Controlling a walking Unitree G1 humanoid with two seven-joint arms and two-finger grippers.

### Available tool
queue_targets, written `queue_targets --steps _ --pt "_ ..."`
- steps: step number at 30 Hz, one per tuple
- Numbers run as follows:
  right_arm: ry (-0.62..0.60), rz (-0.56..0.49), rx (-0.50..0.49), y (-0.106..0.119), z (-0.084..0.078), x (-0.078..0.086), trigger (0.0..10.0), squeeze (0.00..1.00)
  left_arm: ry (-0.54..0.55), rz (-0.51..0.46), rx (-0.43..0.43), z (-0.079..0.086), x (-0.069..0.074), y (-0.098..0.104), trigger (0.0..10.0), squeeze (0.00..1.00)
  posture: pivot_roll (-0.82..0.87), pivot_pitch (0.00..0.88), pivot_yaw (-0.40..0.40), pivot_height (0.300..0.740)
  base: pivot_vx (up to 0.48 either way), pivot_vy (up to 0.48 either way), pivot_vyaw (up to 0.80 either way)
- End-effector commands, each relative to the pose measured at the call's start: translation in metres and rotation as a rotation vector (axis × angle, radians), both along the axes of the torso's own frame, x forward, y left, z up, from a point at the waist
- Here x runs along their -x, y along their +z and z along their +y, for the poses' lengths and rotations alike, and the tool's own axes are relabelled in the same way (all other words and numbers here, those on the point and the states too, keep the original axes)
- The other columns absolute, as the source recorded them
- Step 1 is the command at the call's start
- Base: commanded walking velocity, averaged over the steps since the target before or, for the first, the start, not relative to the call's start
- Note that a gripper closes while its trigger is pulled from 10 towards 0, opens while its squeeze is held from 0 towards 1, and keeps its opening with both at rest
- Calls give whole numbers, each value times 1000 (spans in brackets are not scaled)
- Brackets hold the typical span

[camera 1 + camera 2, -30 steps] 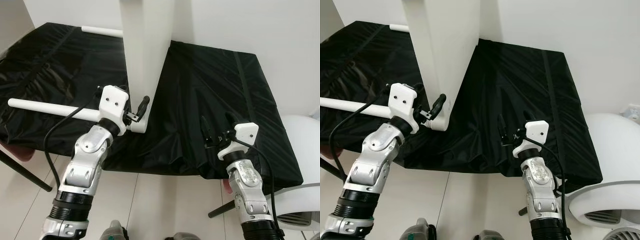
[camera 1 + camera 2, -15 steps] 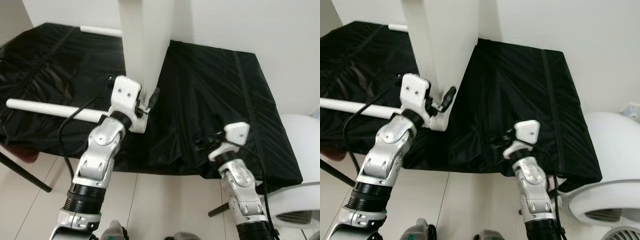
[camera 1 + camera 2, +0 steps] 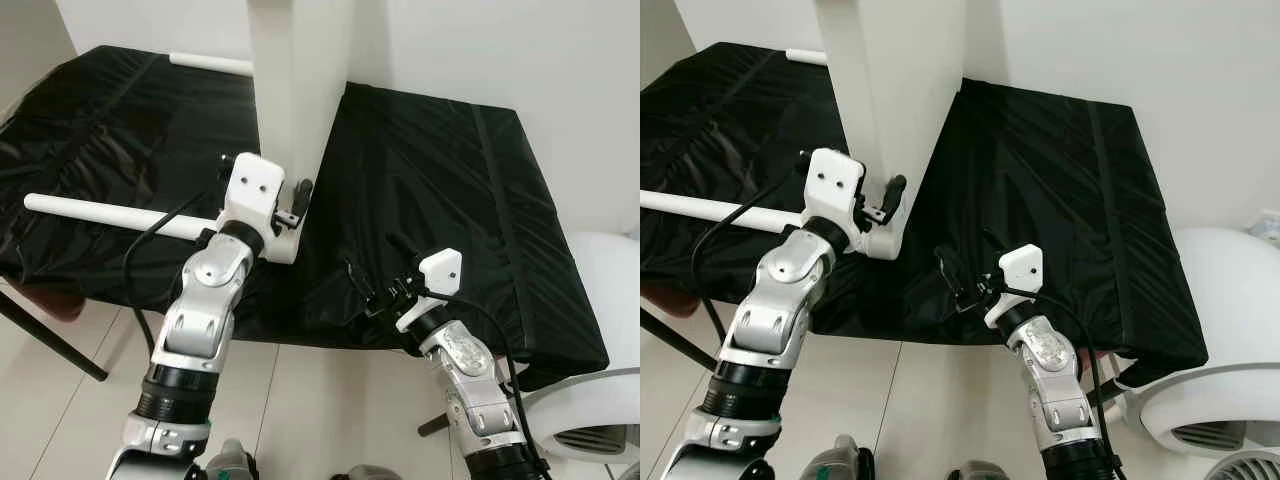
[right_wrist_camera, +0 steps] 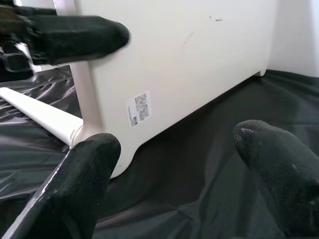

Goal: Building children table

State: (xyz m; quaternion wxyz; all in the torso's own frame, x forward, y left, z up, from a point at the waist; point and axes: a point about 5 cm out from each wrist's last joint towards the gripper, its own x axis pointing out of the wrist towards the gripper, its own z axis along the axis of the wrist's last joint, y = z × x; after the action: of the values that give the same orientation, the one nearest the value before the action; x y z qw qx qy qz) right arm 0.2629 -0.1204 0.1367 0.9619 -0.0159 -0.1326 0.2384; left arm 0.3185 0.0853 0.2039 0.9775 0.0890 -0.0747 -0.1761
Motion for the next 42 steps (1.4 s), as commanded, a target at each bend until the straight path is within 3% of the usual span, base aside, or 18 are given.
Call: queue_targets --steps 1,9,16,21,22,25,26,31,32,34,35,36,37,39,40,42 --pt "-5 20 -5 -3 -1 1 10000 0 206 0 18 9 -4 -3 10000 0 -12 38 -21 740 0 0 0" --pt "-20 34 -14 -5 -4 6 10000 0 423 -16 -19 0 -22 18 10000 0 -26 50 -12 740 0 0 0" --pt "-26 38 -18 -5 -3 8 10000 0 486 -23 -30 -3 -29 26 10000 0 -28 54 -11 740 0 0 0" --pt "-35 43 -20 -5 -4 10 10000 0 465 14 53 -1 -30 26 9686 0 -35 60 -7 740 0 0 0" --pt "-38 44 -21 -6 -4 10 10000 0 432 36 82 -1 -30 23 2745 0 -37 61 -5 740 0 0 0" --pt "-40 46 -21 -6 -4 11 10000 0 415 39 93 0 -30 22 1961 0 -37 61 -5 740 0 0 0" --pt "-41 47 -21 -6 -5 11 10000 0 388 33 114 0 -28 22 0 0 -35 62 -8 740 0 0 0" --pt "-39 51 -20 -6 -4 11 10000 0 331 25 117 -5 -27 25 0 0 -30 62 -13 740 0 0 0" --pt "-38 50 -20 -6 -4 11 10000 0 321 20 116 -7 -26 26 510 0 -30 62 -13 740 0 0 0" --pt "-37 51 -20 -6 -4 10 10000 0 315 18 117 -8 -26 27 510 0 -30 62 -13 740 0 0 0" --pt "-37 50 -19 -6 -4 10 10000 0 302 18 121 -10 -25 27 1608 0 -28 62 -15 740 0 0 0" --pt "-37 50 -18 -6 -4 10 10000 0 287 17 124 -12 -24 28 6824 0 -27 62 -15 740 0 0 0" --pt "-36 50 -18 -5 -4 10 10000 0 260 13 133 -16 -23 29 5804 0 -27 62 -15 740 0 0 0" --pt "-36 50 -17 -5 -4 10 10000 0 238 6 138 -18 -22 30 6000 0 -27 62 -15 740 0 0 0" --pt "-36 50 -17 -5 -4 9 10000 0 223 2 143 -21 -21 30 10000 0 -26 63 -16 740 0 0 0" --pt "-37 50 -16 -5 -4 9 10000 0 180 -6 151 -27 -19 32 10000 0 -26 63 -16 740 0 0 0"
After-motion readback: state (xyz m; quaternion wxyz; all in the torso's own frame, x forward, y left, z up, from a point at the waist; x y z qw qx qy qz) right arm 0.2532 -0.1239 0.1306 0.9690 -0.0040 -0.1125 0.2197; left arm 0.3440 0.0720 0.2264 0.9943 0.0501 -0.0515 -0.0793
